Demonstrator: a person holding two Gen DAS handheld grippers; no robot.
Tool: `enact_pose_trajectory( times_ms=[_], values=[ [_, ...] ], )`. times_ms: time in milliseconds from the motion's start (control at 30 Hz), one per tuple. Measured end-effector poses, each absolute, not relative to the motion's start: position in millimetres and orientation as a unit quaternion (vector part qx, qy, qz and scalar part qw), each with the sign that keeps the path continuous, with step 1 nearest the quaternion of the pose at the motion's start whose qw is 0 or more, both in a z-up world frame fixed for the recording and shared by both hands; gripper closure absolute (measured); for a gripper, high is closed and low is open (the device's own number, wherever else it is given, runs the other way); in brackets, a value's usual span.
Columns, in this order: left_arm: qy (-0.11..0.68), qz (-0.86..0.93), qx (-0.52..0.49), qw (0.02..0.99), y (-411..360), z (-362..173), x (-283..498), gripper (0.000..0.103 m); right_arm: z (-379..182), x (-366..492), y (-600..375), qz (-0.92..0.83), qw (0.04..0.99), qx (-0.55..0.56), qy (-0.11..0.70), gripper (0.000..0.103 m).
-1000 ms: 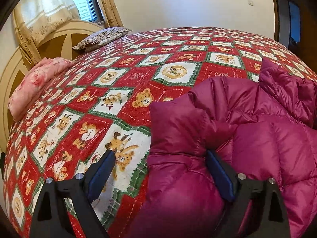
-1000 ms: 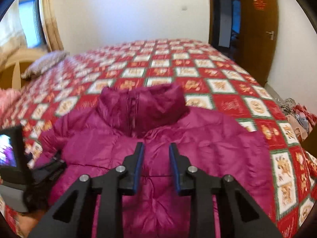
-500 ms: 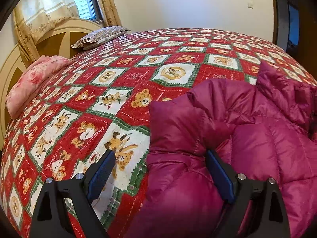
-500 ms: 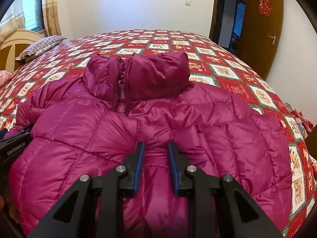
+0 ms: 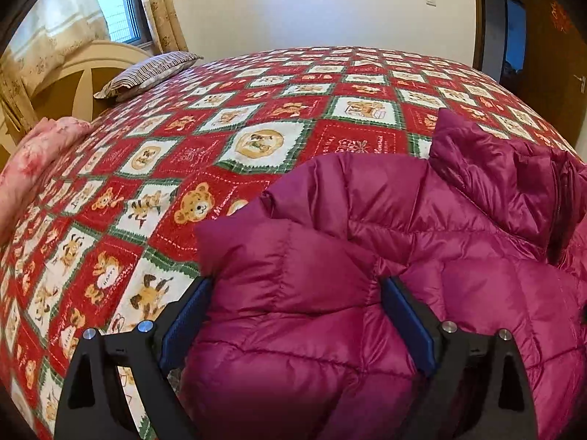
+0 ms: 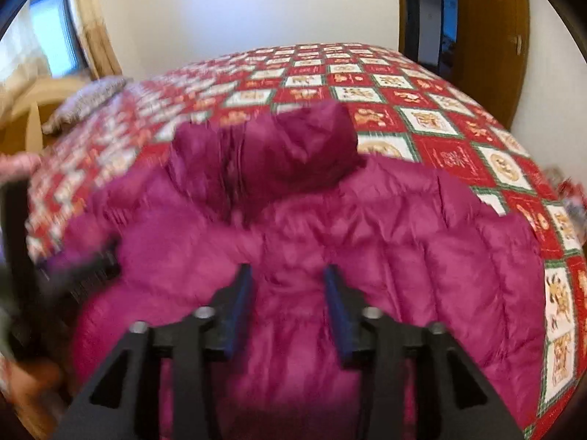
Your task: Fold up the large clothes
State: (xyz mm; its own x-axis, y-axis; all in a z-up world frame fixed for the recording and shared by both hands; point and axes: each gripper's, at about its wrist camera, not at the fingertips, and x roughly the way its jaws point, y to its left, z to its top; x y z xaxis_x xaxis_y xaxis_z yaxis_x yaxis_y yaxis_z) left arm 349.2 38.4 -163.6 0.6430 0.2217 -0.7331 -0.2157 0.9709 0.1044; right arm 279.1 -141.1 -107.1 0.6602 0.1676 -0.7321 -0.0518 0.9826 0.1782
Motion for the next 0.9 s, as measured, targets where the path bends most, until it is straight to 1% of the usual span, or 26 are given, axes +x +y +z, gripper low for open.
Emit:
enact_pose_trajectory(
  times_ms=[33,67,133,200,233,333,467,533,567,600,633,733,833,900],
  values=[
    [0.403,0.121,0.002,0.907,38.5,-163.8,348.5,0.009,-97.2,285.9,-147.4,0.054,0.909,0.094,0.403,0.038],
    [0.402,0.122,0.001,0.907,38.7,-164.1,347.9,0.009,-86.6,294.6,-154.7,0.045,0.909,0.123,0.397,0.034],
    [0.401,0.123,0.001,0.908,38.2,-163.4,347.2,0.009,-71.1,317.0,-168.3,0.037,0.900,0.185,0.394,0.022],
    [0.398,0.127,0.003,0.908,37.7,-162.6,345.7,0.009,-67.2,350.6,-175.5,0.030,0.876,0.232,0.421,0.021],
    [0.396,0.126,0.002,0.910,38.0,-161.6,344.9,0.009,-67.4,364.2,-174.7,0.021,0.869,0.236,0.434,0.021],
    [0.392,0.124,-0.004,0.912,39.7,-160.9,344.1,0.009,-74.4,397.7,-170.1,-0.011,0.857,0.223,0.465,0.021],
    [0.387,0.123,-0.011,0.914,41.0,-161.1,342.6,0.009,-98.5,424.1,-163.2,-0.017,0.825,0.209,0.524,0.022],
    [0.387,0.122,-0.016,0.914,42.6,-161.5,342.7,0.009,-103.8,419.8,-165.6,-0.014,0.820,0.205,0.535,0.040],
    [0.387,0.121,-0.018,0.914,43.1,-161.7,343.0,0.009,-105.1,413.9,-167.8,-0.007,0.820,0.207,0.534,0.047],
    [0.388,0.121,-0.020,0.914,43.4,-161.8,343.0,0.009,-104.9,408.2,-169.3,-0.002,0.820,0.206,0.533,0.064],
    [0.388,0.121,-0.020,0.913,43.6,-161.8,342.9,0.009,-103.5,401.3,-172.0,0.000,0.822,0.199,0.533,0.076],
    [0.388,0.121,-0.020,0.913,43.8,-161.8,342.9,0.009,-97.9,380.9,-184.0,0.004,0.831,0.187,0.524,0.085],
    [0.390,0.121,-0.021,0.913,44.6,-162.4,343.5,0.009,-101.0,362.7,-198.6,0.001,0.832,0.183,0.524,0.087],
    [0.391,0.121,-0.021,0.912,44.7,-162.8,343.6,0.009,-114.8,351.5,-207.8,-0.010,0.830,0.180,0.528,0.088]
  ],
)
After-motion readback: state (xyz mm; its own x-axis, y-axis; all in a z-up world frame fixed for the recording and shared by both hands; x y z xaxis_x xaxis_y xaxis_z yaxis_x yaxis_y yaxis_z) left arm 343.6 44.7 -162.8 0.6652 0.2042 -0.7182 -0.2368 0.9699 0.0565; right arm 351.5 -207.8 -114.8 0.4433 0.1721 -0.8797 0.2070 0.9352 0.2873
